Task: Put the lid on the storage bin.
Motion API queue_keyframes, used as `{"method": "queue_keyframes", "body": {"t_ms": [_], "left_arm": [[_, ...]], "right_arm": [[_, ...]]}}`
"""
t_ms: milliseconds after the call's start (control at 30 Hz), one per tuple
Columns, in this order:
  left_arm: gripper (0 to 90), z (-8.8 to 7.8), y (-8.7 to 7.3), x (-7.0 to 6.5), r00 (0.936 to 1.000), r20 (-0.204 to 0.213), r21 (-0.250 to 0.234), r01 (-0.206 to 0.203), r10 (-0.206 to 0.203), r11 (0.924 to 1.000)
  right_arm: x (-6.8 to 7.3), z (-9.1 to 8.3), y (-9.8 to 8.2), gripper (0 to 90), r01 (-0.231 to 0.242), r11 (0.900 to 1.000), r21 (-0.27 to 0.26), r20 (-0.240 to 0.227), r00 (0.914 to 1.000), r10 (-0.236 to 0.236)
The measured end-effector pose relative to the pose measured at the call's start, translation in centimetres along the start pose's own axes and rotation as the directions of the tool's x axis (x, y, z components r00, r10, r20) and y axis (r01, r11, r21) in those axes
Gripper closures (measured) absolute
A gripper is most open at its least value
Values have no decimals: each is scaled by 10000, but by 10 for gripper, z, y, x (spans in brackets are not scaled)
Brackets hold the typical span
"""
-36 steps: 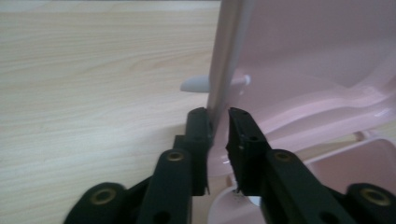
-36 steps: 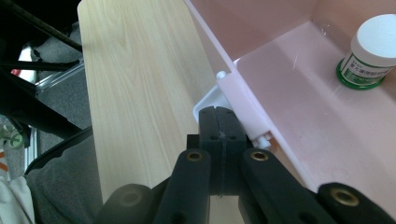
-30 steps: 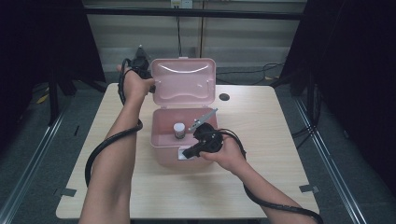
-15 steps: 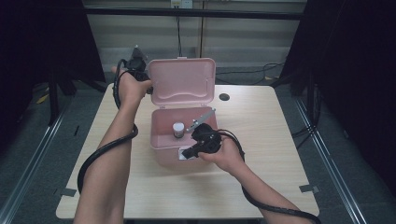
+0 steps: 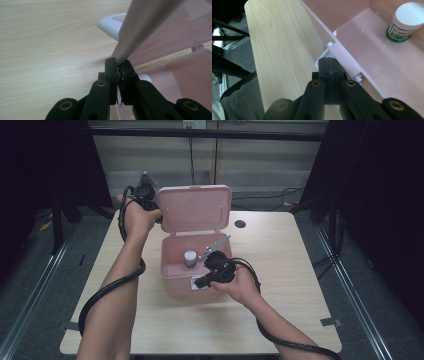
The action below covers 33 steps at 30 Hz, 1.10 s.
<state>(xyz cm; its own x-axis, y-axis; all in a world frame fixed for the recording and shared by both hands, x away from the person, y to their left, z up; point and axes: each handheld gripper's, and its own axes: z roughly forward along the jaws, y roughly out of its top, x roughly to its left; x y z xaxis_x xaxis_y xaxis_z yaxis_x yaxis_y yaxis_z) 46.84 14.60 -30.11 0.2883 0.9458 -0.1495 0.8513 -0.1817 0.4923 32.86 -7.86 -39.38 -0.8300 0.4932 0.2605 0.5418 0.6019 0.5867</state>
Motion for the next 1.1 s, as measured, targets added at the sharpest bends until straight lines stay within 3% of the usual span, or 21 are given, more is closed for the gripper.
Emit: {"method": "queue_keyframes", "body": {"t_ms": [600,667,733,800,1000,1100], "left_arm": [[872,-3,-17,1,9997,112,-161,206,-204,9997],[900,-4,-20,4,9929,944,-95,741,-729,9972],[900,-6,-22,2,9986,361,-112,400,-396,9991],[900,-6,-24,3,9967,600,33,537,-538,9986],[900,-9,-26,14,9966,522,155,625,-632,9979],[847,-12,-25,18,9958,610,178,677,-687,9975]], "right_arm": [[-1,2,1,900,-93,9999,-114,29,10000,94],[-1,2,1,900,-92,9998,-186,83,9999,94],[-1,3,2,900,-93,9998,-174,92,9999,95],[-1,3,2,900,-116,9998,-154,68,9999,117],[0,3,4,900,-89,9999,-72,117,9999,90],[-1,3,5,900,-107,9999,-32,61,9999,107]]}}
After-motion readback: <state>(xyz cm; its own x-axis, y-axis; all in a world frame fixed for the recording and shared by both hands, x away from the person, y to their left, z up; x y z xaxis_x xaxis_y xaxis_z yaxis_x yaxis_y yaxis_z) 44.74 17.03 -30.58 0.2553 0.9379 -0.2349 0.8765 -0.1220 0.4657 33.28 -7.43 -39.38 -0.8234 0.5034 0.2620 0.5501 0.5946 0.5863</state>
